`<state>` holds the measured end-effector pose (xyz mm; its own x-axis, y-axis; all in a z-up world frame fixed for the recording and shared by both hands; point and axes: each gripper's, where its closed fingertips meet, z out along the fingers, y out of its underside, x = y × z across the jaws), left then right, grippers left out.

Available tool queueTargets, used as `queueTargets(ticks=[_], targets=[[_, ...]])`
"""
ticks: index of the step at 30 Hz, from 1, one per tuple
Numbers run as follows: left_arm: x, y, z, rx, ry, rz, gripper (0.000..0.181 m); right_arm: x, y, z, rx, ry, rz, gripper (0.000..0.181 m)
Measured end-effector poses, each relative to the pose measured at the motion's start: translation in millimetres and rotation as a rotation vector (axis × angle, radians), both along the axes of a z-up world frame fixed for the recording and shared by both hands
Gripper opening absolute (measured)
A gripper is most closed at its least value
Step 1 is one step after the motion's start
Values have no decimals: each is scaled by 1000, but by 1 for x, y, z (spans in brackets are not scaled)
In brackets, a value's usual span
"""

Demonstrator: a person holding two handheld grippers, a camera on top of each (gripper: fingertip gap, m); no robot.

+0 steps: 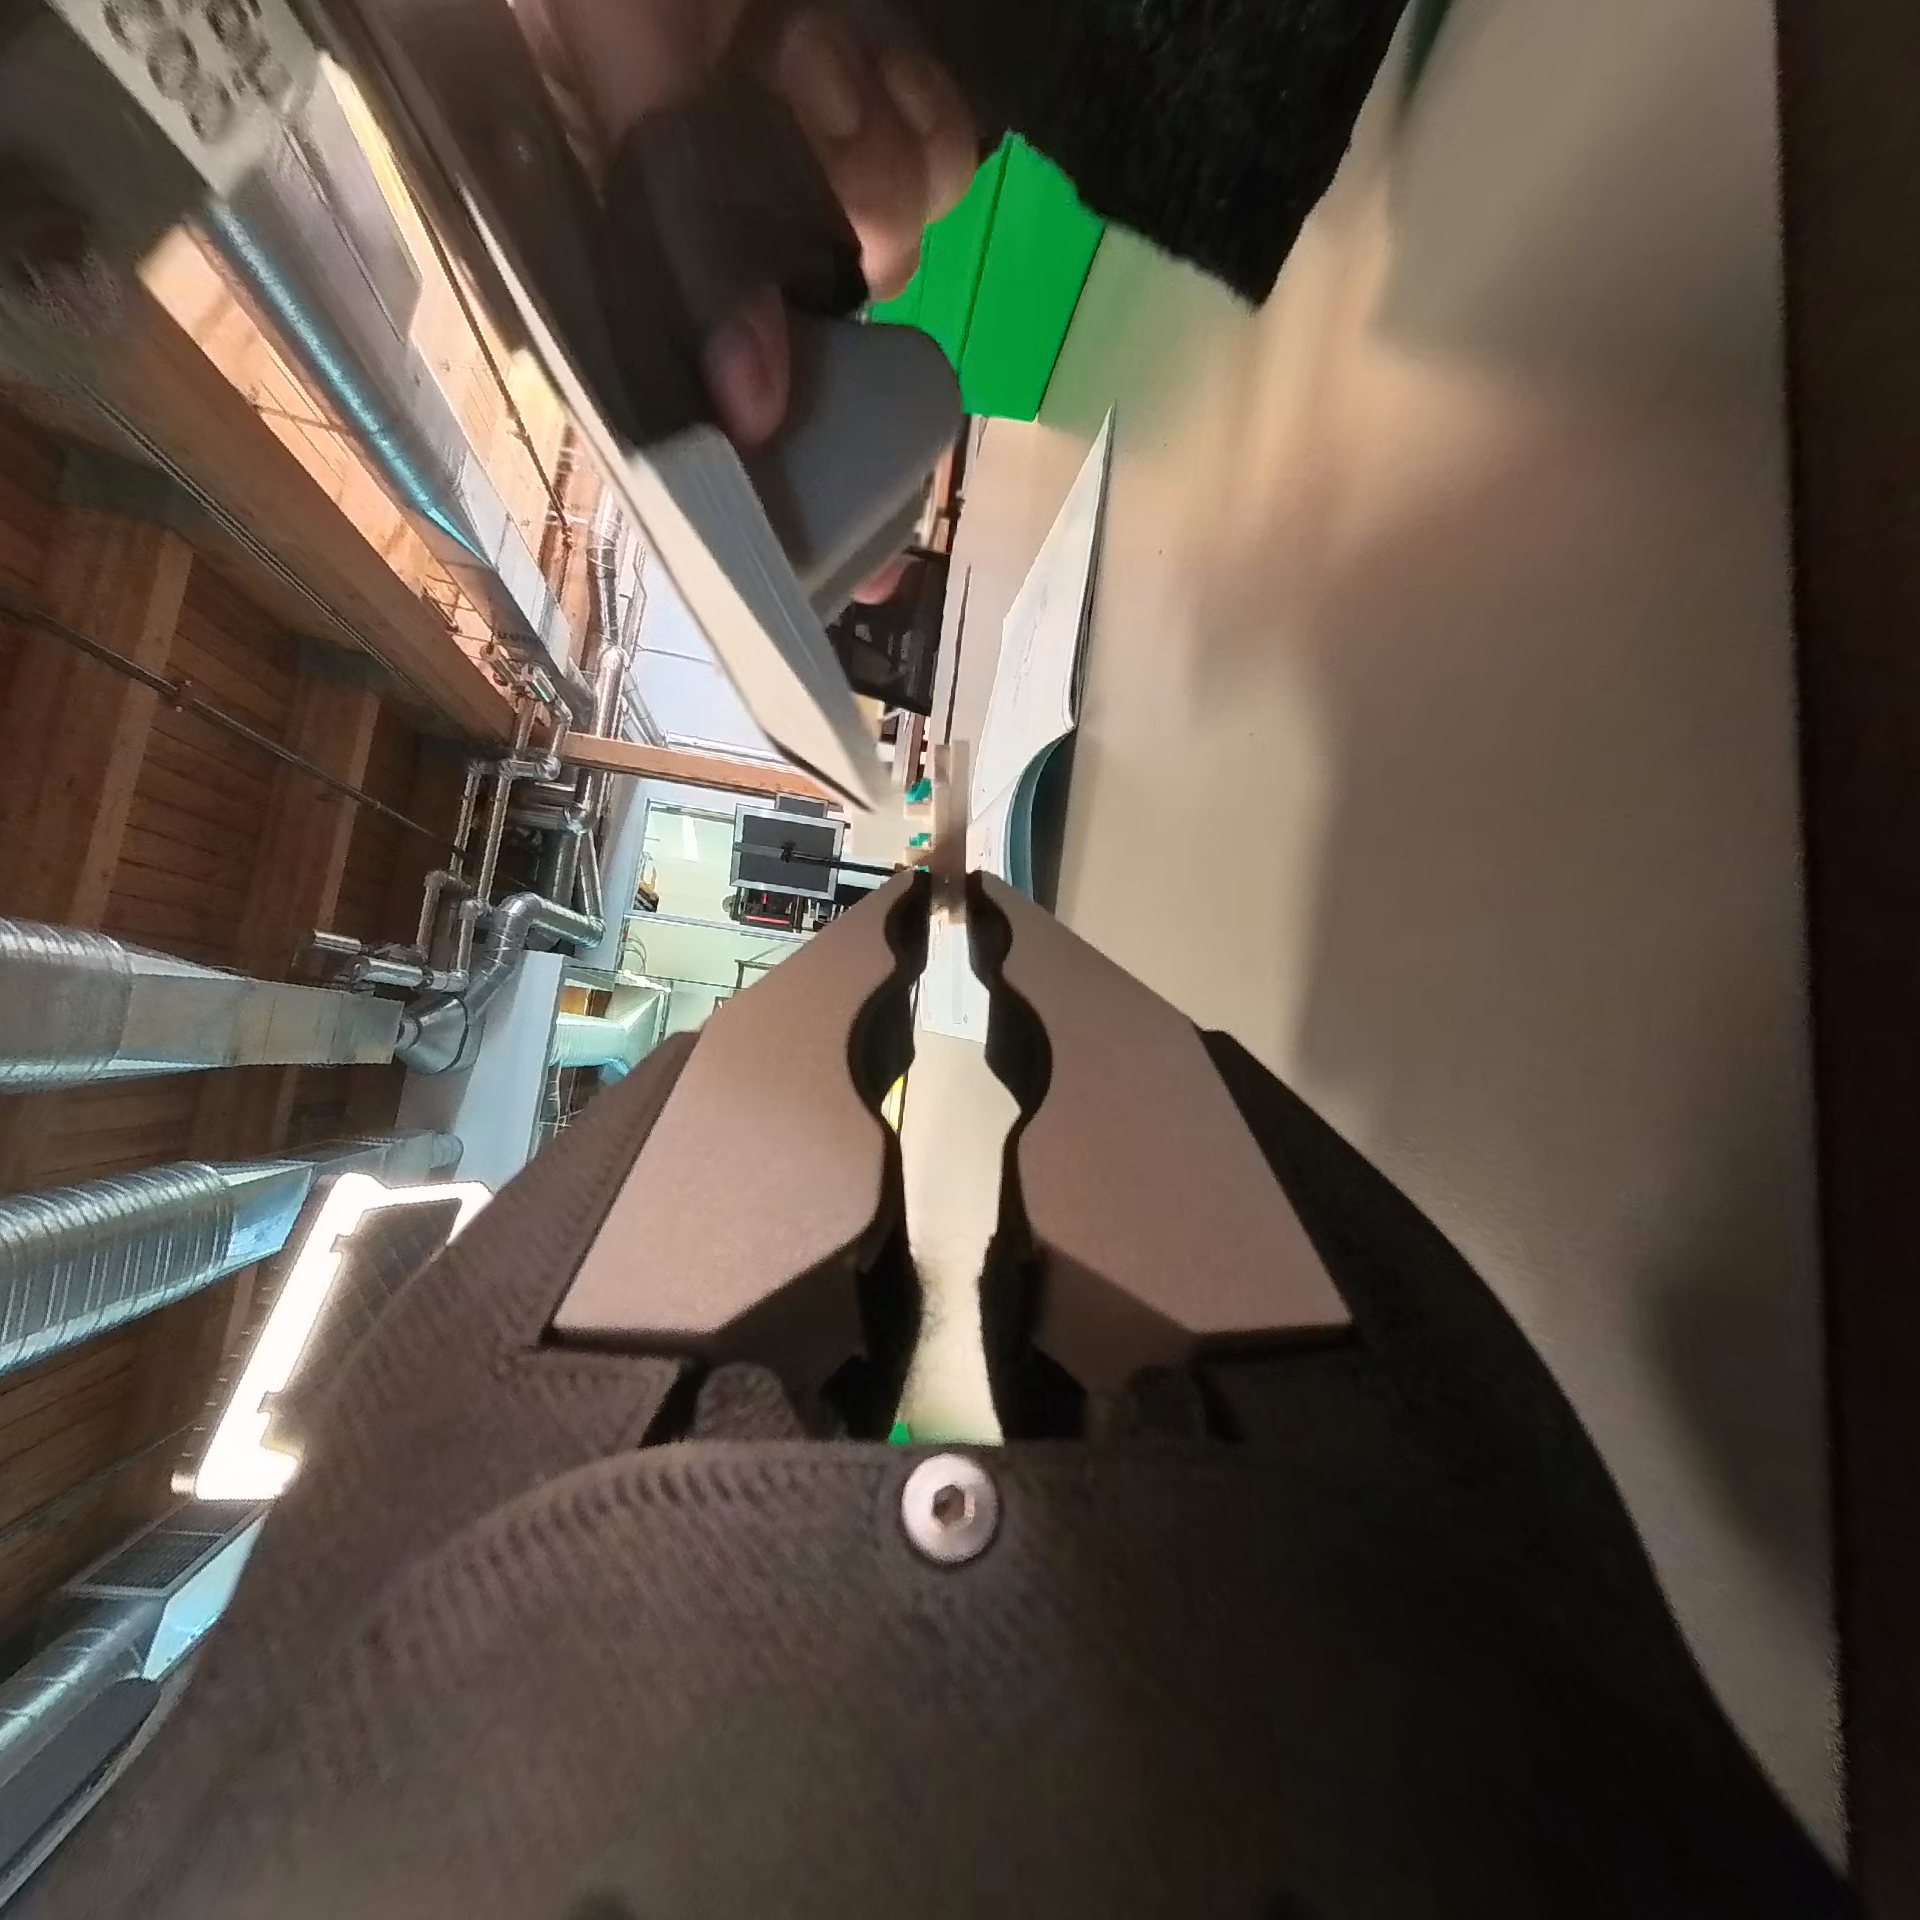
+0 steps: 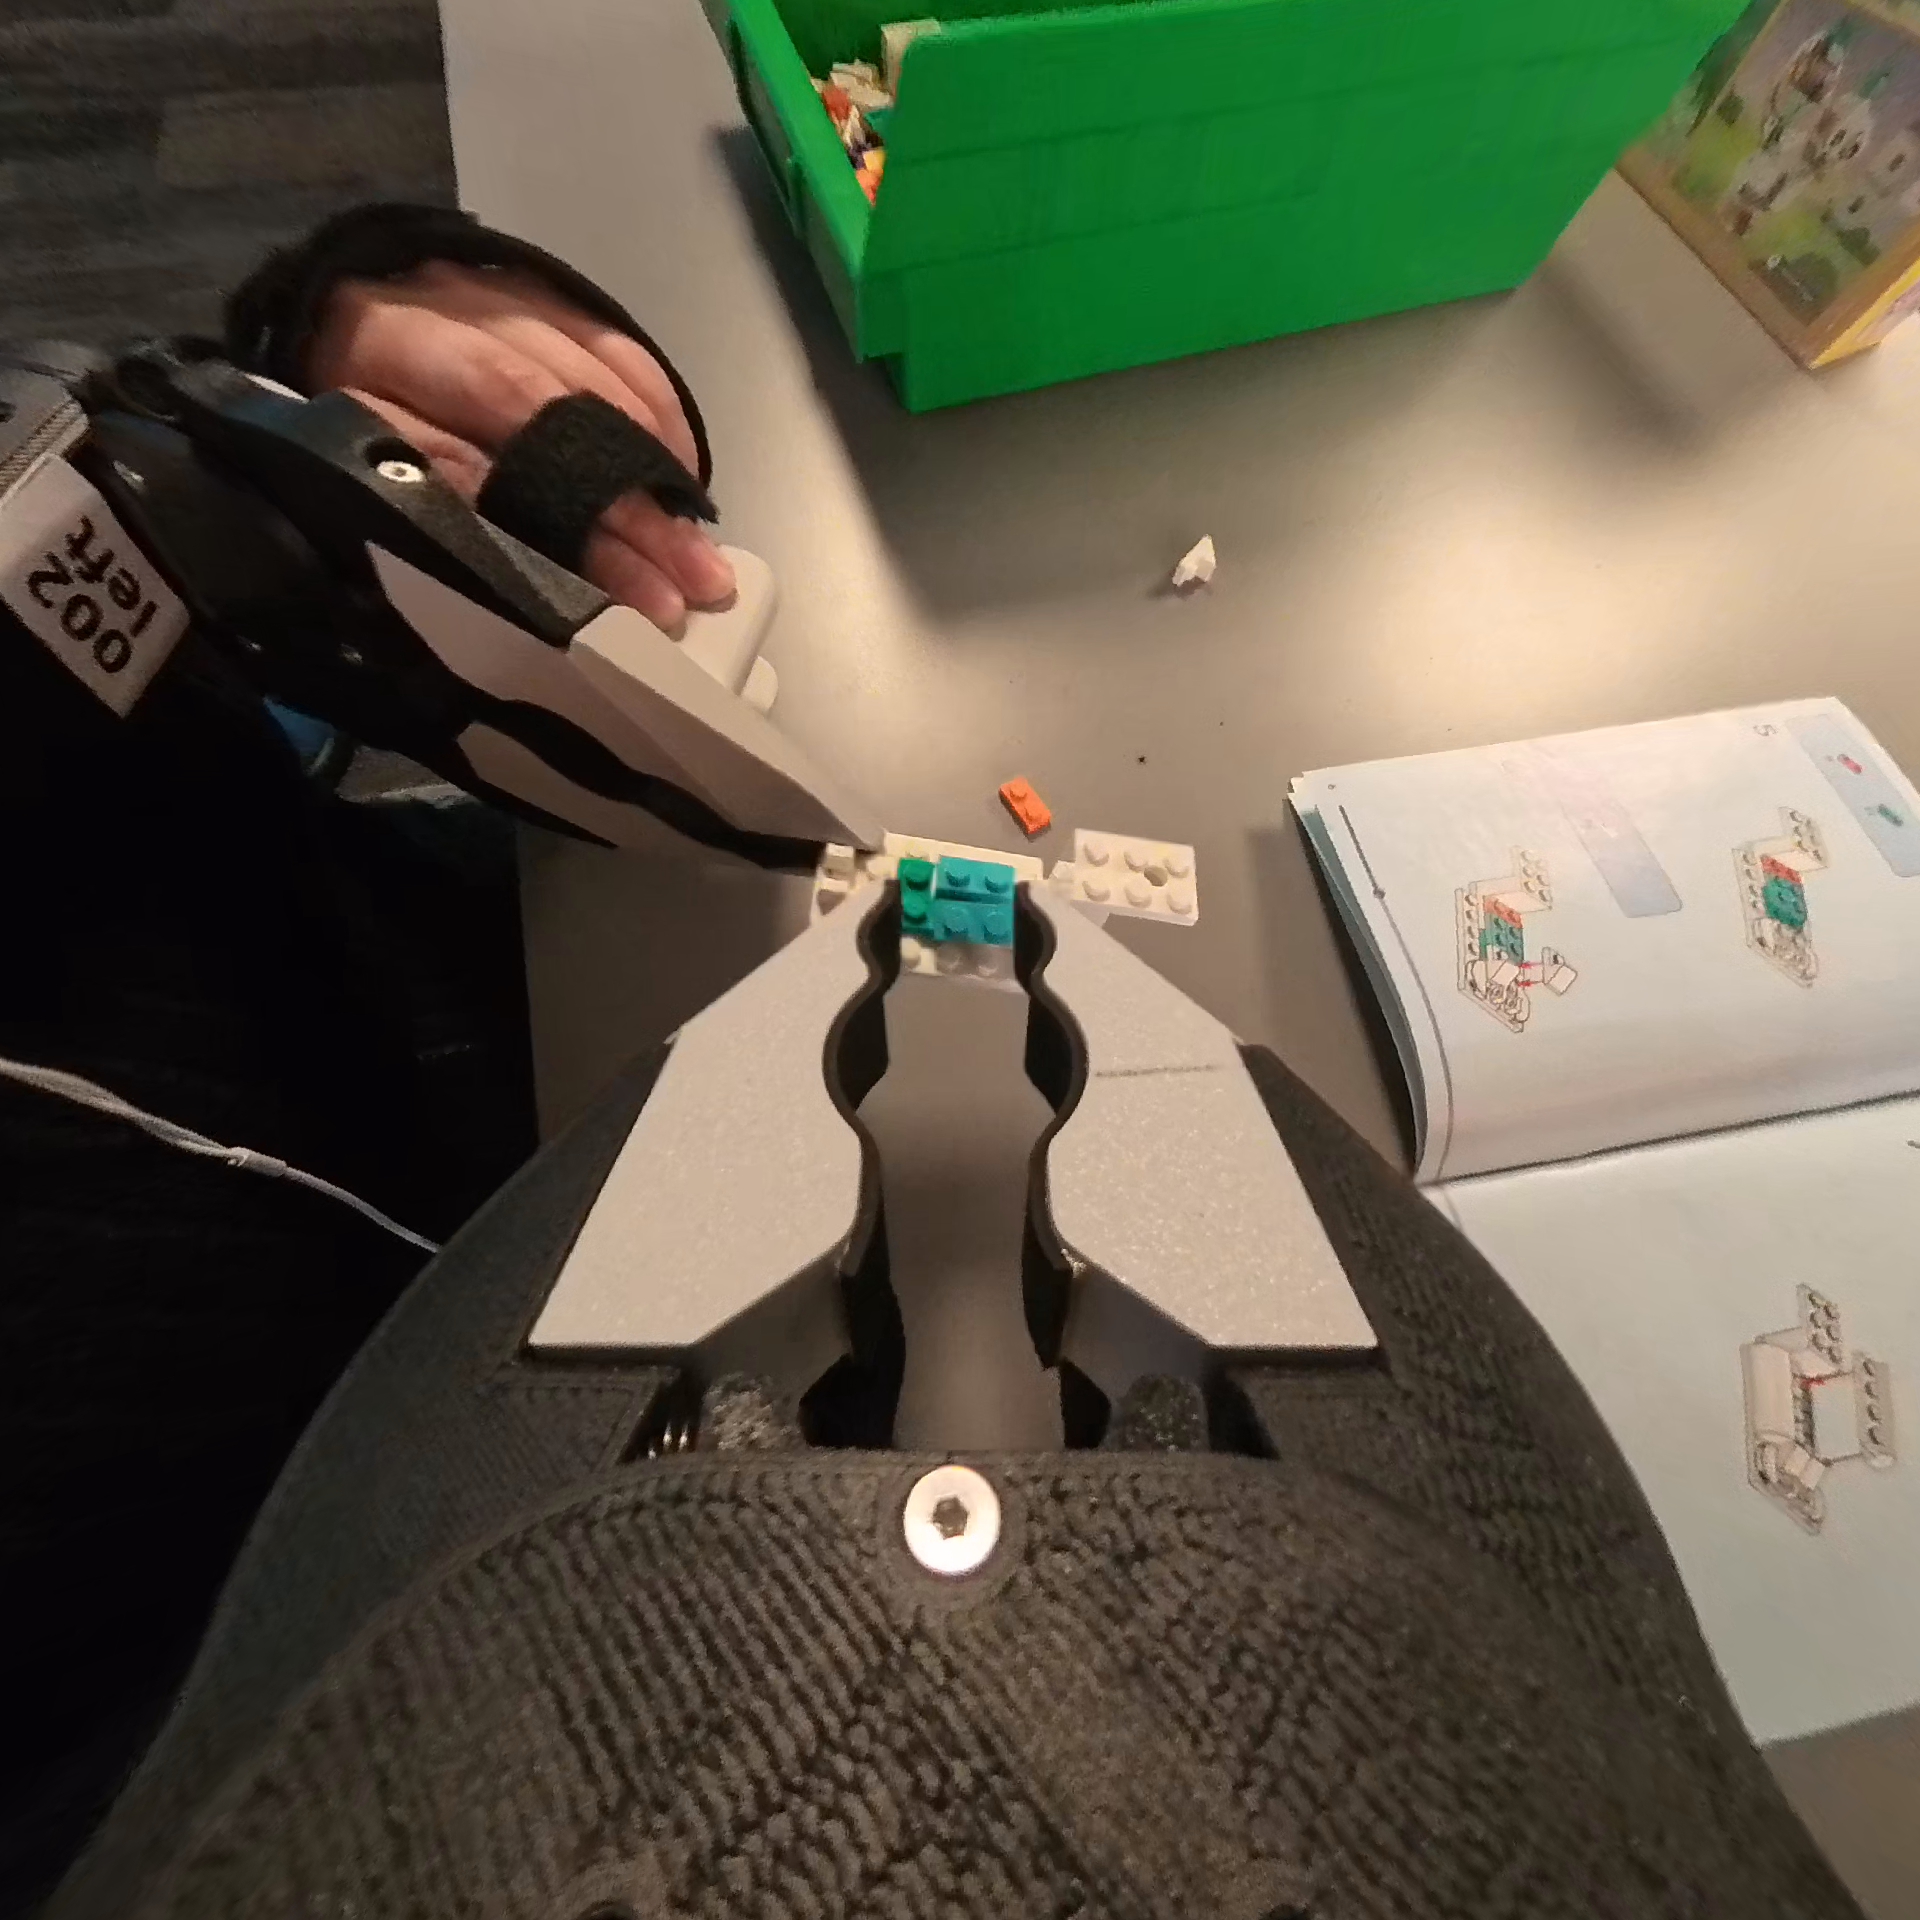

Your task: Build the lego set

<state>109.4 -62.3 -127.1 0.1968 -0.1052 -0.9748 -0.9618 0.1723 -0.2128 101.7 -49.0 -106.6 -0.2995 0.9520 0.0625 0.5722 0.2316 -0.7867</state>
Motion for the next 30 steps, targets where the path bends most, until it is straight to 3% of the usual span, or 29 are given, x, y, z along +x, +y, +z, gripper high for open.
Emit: queueTargets(ticks=[5,10,14,30], targets=[[-2,0,1,-2,-19,3,5,8,-9,20,175,184,157,47],[-3,-1,4,1,-35,4,5,17,4,-4,788,246,296,56],[-3,-1,3,-1,-36,1,5,12,7,-13,1142,320,338,46],[0,-4,1,-19,-30,-15,5,-1,5,-14,1344,367,350,15]])
